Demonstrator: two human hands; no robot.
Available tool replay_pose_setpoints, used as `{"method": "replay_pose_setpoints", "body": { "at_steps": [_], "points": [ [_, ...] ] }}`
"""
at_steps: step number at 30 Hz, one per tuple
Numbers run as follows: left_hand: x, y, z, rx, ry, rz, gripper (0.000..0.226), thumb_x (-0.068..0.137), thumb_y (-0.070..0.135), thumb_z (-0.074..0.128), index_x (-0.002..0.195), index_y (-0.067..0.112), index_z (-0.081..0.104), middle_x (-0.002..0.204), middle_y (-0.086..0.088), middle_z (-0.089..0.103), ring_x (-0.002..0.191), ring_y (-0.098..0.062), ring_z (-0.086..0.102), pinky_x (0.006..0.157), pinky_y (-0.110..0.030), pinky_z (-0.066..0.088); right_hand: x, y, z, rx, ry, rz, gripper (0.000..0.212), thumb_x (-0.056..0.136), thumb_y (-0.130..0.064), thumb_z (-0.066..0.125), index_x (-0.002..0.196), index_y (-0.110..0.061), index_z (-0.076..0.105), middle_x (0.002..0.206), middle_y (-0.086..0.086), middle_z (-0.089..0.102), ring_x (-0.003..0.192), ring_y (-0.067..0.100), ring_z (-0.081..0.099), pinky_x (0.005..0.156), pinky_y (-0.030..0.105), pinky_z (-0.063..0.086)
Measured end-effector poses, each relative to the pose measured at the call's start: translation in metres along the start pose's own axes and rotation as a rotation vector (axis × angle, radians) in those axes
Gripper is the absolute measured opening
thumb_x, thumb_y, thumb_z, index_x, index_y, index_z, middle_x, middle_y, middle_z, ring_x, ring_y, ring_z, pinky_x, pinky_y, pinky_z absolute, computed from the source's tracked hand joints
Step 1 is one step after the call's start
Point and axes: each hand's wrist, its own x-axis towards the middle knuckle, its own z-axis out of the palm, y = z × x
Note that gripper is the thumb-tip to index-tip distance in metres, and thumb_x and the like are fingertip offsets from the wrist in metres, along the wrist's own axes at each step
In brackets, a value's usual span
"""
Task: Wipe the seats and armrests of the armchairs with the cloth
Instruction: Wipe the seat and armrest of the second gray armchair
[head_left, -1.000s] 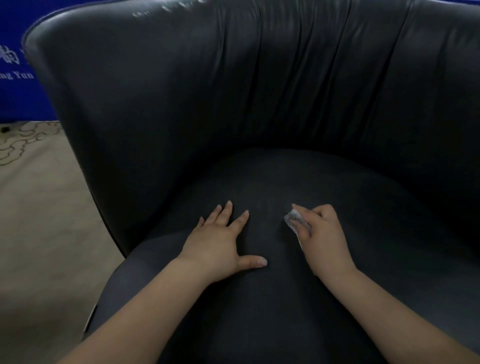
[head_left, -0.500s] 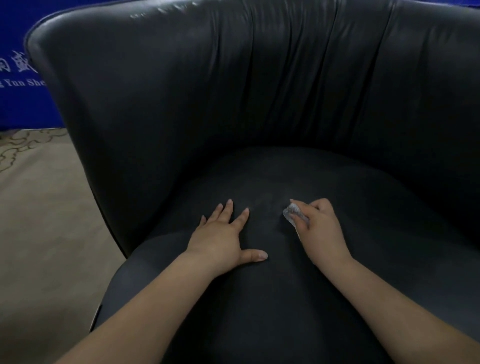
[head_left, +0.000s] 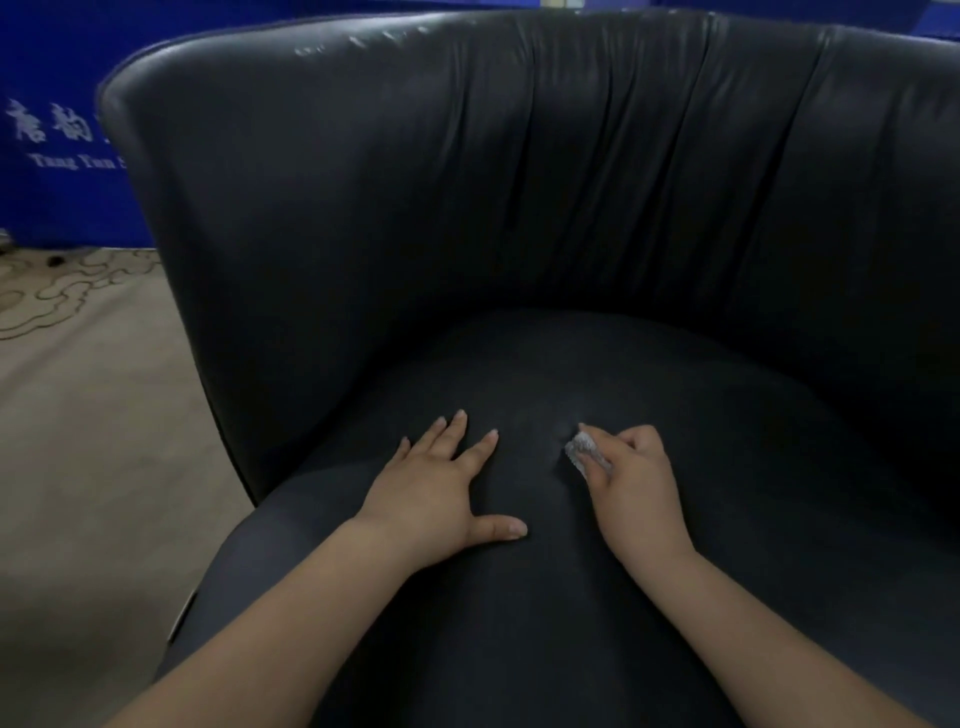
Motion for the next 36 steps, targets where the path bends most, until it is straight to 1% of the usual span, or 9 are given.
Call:
{"method": "replay_pose_setpoints", "body": {
  "at_steps": [5, 11, 14, 17, 21, 25, 29, 34, 36],
  "points": [
    [-0.025, 0.0, -0.012, 0.035, -0.141, -0.025, 0.105, 0.073, 0.081, 0.049, 0.151, 0.041, -0.01, 0.159, 0.008, -0.021, 0.147, -0.013, -0.012, 0.121, -0.039, 0.01, 0.007, 0.001, 0.006, 0.013, -0.063, 0.027, 0.032, 0.092, -0.016, 0.059, 0.123, -0.025, 0.064, 0.094, -0.005, 0.039, 0.083, 0.01, 0.046, 0.07, 0.01, 0.033],
    [-0.028, -0.005, -0.025, 0.054, -0.207, 0.019, 0.111, 0.07, 0.076, 0.06, 0.151, 0.041, -0.008, 0.16, 0.008, -0.018, 0.148, -0.013, -0.009, 0.121, -0.04, 0.014, 0.015, -0.003, 0.001, 0.138, -0.095, 0.031, 0.025, 0.091, -0.025, 0.061, 0.107, -0.007, 0.066, 0.085, -0.009, 0.04, 0.075, -0.011, 0.048, 0.062, -0.001, 0.035],
    [-0.023, -0.012, -0.024, 0.049, -0.19, 0.066, 0.113, 0.068, 0.078, 0.06, 0.151, 0.042, -0.007, 0.16, 0.009, -0.018, 0.148, -0.013, -0.01, 0.121, -0.041, 0.014, 0.03, -0.009, -0.009, 0.044, -0.13, -0.085, 0.027, 0.092, -0.022, 0.058, 0.118, -0.016, 0.065, 0.098, -0.002, 0.043, 0.094, 0.012, 0.053, 0.074, 0.008, 0.035],
    [-0.016, -0.019, -0.024, 0.028, -0.17, 0.103, 0.116, 0.064, 0.08, 0.061, 0.15, 0.044, -0.008, 0.159, 0.012, -0.02, 0.147, -0.011, -0.013, 0.121, -0.042, 0.011, 0.037, -0.014, -0.005, 0.038, -0.096, -0.034, 0.027, 0.093, -0.023, 0.058, 0.112, -0.007, 0.066, 0.096, 0.002, 0.047, 0.101, 0.024, 0.058, 0.082, 0.022, 0.046],
    [0.002, -0.022, -0.026, 0.008, -0.148, 0.128, 0.121, 0.059, 0.082, 0.062, 0.15, 0.044, -0.007, 0.158, 0.013, -0.021, 0.146, -0.009, -0.015, 0.12, -0.04, 0.012, 0.037, -0.017, -0.002, -0.021, -0.148, -0.17, 0.028, 0.089, -0.022, 0.062, 0.115, -0.012, 0.067, 0.102, 0.009, 0.05, 0.09, 0.013, 0.051, 0.072, 0.011, 0.036],
    [0.011, -0.023, -0.025, 0.006, -0.137, 0.151, 0.122, 0.057, 0.084, 0.061, 0.15, 0.044, -0.007, 0.158, 0.013, -0.021, 0.146, -0.008, -0.014, 0.12, -0.04, 0.012, 0.056, -0.012, -0.016, -0.04, -0.111, 0.015, 0.031, 0.092, -0.021, 0.057, 0.122, -0.018, 0.062, 0.118, 0.019, 0.052, 0.101, 0.026, 0.051, 0.075, 0.011, 0.029],
    [0.014, -0.024, -0.024, 0.007, -0.121, 0.167, 0.122, 0.058, 0.083, 0.062, 0.151, 0.041, -0.007, 0.159, 0.01, -0.021, 0.147, -0.012, -0.015, 0.121, -0.043, 0.011, 0.036, -0.044, 0.008, -0.055, -0.208, -0.245, 0.033, 0.088, -0.019, 0.066, 0.121, -0.018, 0.065, 0.103, 0.009, 0.049, 0.09, 0.016, 0.048, 0.071, 0.007, 0.03],
    [0.014, -0.028, -0.021, -0.013, -0.083, 0.19, 0.12, 0.059, 0.084, 0.059, 0.15, 0.043, -0.008, 0.159, 0.012, -0.021, 0.146, -0.009, -0.015, 0.118, -0.036, 0.006, 0.054, -0.015, -0.014, -0.027, -0.08, 0.002, 0.023, 0.09, -0.011, 0.063, 0.111, -0.005, 0.068, 0.104, 0.011, 0.047, 0.104, 0.02, 0.055, 0.092, 0.021, 0.041],
    [0.015, -0.028, -0.019, -0.014, -0.08, 0.195, 0.121, 0.059, 0.085, 0.059, 0.15, 0.042, -0.007, 0.159, 0.011, -0.021, 0.146, -0.01, -0.015, 0.118, -0.037, 0.005, 0.053, -0.01, -0.014, -0.042, -0.06, 0.005, 0.023, 0.09, -0.011, 0.062, 0.111, -0.007, 0.068, 0.104, 0.01, 0.047, 0.098, 0.012, 0.055, 0.088, 0.01, 0.037]
  ]
}}
